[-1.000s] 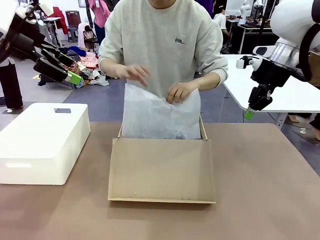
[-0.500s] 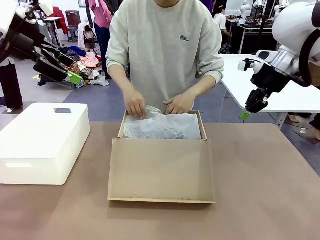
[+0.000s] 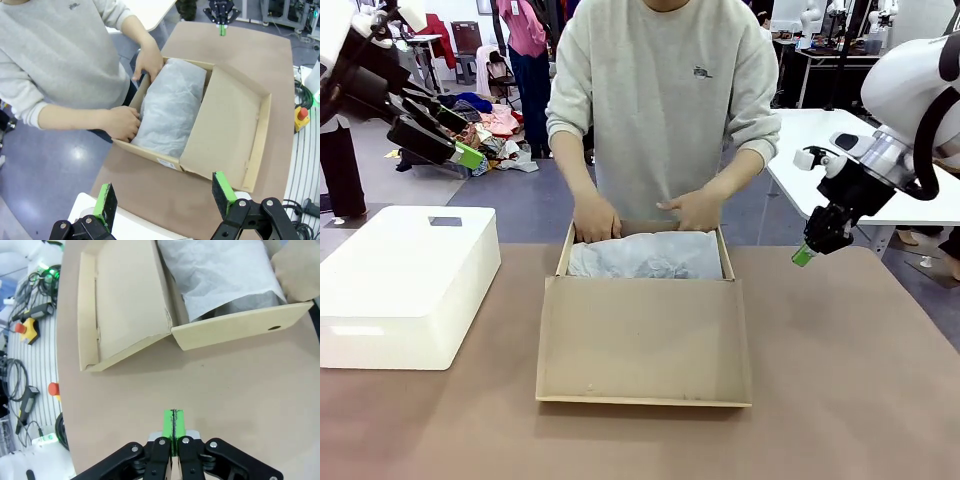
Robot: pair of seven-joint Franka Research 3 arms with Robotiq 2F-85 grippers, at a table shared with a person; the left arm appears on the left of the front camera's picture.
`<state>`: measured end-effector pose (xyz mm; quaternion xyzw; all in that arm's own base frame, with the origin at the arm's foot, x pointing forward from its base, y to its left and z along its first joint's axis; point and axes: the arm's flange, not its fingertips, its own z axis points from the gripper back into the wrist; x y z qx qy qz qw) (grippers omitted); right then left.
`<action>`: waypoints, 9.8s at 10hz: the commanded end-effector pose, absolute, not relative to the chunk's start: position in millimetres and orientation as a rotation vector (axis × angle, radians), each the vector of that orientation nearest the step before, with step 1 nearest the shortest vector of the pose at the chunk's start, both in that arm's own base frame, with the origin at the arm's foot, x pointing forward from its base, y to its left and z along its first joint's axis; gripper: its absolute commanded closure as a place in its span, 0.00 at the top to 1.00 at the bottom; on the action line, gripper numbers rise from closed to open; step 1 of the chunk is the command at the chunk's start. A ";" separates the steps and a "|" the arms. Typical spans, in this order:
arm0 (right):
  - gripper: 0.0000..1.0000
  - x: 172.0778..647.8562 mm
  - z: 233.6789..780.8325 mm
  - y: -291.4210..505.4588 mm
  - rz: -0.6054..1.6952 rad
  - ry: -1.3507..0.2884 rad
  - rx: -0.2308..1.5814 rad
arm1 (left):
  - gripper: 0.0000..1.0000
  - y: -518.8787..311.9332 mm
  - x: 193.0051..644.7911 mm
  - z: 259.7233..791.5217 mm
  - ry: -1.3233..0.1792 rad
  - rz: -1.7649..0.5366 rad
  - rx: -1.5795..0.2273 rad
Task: Pack the shoes into the box.
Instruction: Close the Shoes Box.
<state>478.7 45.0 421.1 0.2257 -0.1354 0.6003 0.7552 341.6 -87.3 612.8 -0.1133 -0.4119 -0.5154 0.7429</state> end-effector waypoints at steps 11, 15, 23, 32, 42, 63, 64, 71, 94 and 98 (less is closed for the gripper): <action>0.00 472.9 388.6 42.1 1.354 -0.309 0.535 | 1.00 -85.8 341.9 611.8 -0.908 -1.147 -0.262; 0.00 477.1 389.1 46.4 1.354 -0.299 0.543 | 1.00 -85.8 341.9 611.8 -0.908 -1.147 -0.262; 0.00 494.4 328.7 55.0 1.600 -0.378 0.729 | 1.00 -85.8 341.9 611.8 -0.908 -1.147 -0.262; 0.00 487.0 305.2 82.1 1.551 -0.424 0.854 | 1.00 -85.8 341.9 611.8 -0.908 -1.147 -0.262; 0.00 463.2 274.5 106.1 1.587 -0.412 0.936 | 1.00 -85.8 341.9 611.8 -0.908 -1.147 -0.262; 0.00 444.5 285.4 89.9 1.360 -0.906 1.380 | 1.00 -85.8 341.9 611.8 -0.908 -1.147 -0.262; 0.00 445.4 285.4 89.8 1.357 -0.911 1.397 | 1.00 -85.8 341.9 611.8 -0.908 -1.147 -0.262; 0.00 427.5 294.0 90.0 1.455 -0.678 1.095 | 1.00 -85.8 341.9 611.8 -0.908 -1.147 -0.262; 0.00 434.7 246.9 126.1 1.491 -0.578 0.991 | 1.00 -85.8 341.9 611.8 -0.908 -1.147 -0.262; 0.00 430.1 244.2 137.4 1.516 -0.600 1.017 | 1.00 -85.8 341.9 611.8 -0.908 -1.147 -0.262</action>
